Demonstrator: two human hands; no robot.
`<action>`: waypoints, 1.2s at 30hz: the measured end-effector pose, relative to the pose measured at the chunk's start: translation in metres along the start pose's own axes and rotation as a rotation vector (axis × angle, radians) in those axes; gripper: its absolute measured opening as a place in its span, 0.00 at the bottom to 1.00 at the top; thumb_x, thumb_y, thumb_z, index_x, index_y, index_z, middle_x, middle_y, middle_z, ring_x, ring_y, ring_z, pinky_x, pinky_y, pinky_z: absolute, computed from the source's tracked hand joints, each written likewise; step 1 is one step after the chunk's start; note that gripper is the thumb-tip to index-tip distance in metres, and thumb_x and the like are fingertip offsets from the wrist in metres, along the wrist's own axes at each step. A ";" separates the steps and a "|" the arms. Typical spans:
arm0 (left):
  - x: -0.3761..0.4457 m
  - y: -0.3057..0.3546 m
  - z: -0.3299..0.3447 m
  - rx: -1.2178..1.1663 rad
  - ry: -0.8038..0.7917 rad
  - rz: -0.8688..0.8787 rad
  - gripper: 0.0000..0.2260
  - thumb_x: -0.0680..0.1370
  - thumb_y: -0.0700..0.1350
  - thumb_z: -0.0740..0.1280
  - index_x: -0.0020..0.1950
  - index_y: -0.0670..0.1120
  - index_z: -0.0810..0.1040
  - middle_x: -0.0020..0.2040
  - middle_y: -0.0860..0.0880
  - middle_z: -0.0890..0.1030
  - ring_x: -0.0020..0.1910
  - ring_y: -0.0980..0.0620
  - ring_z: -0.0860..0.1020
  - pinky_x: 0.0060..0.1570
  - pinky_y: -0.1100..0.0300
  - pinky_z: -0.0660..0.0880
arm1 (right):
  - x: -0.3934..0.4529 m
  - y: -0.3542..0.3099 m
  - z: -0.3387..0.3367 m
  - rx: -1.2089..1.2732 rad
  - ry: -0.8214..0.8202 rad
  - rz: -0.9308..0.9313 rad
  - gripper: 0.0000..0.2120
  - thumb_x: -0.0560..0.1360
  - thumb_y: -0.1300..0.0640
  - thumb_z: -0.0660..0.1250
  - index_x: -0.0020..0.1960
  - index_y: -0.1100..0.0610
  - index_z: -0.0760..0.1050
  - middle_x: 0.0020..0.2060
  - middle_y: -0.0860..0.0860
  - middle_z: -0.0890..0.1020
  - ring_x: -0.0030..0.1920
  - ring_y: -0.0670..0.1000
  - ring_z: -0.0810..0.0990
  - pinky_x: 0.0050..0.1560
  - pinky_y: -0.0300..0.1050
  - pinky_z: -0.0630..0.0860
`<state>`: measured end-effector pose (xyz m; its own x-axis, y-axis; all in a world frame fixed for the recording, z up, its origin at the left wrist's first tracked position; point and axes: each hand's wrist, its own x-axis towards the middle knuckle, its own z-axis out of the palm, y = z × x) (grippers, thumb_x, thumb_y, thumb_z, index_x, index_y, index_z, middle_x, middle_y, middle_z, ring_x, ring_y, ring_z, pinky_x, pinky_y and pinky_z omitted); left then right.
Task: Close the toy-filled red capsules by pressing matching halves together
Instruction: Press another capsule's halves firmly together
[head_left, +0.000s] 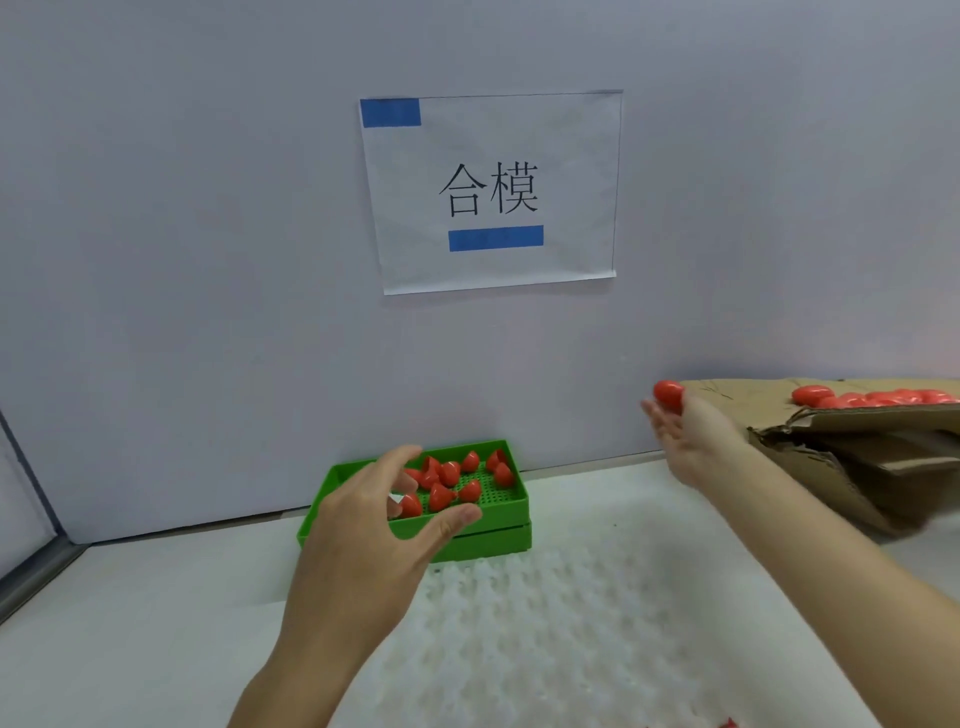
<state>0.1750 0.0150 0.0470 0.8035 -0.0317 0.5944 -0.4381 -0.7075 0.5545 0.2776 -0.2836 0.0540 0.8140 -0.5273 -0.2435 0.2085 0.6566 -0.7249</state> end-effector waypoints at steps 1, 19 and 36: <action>0.000 0.001 -0.001 -0.002 0.004 -0.001 0.37 0.62 0.74 0.64 0.67 0.57 0.75 0.47 0.63 0.77 0.46 0.63 0.77 0.46 0.56 0.78 | 0.013 -0.007 -0.002 0.058 0.039 -0.011 0.03 0.81 0.67 0.62 0.52 0.66 0.73 0.57 0.59 0.79 0.42 0.53 0.82 0.45 0.39 0.80; 0.003 -0.018 -0.004 0.024 -0.146 -0.045 0.02 0.74 0.54 0.72 0.45 0.60 0.80 0.41 0.58 0.82 0.44 0.61 0.80 0.41 0.68 0.72 | -0.030 0.030 -0.048 -0.810 -0.577 -0.093 0.13 0.80 0.69 0.59 0.52 0.62 0.82 0.39 0.57 0.86 0.37 0.52 0.85 0.38 0.41 0.79; -0.026 -0.089 0.041 -0.037 -0.244 -0.248 0.03 0.78 0.48 0.70 0.48 0.56 0.81 0.49 0.61 0.82 0.51 0.63 0.76 0.47 0.69 0.69 | -0.013 0.071 -0.108 -0.883 -0.344 -0.440 0.17 0.74 0.72 0.60 0.34 0.57 0.80 0.24 0.52 0.77 0.27 0.48 0.73 0.31 0.43 0.71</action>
<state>0.2099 0.0502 -0.0415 0.9580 -0.0330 0.2849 -0.2284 -0.6887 0.6881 0.2233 -0.2886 -0.0645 0.9018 -0.3513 0.2519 0.1658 -0.2571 -0.9521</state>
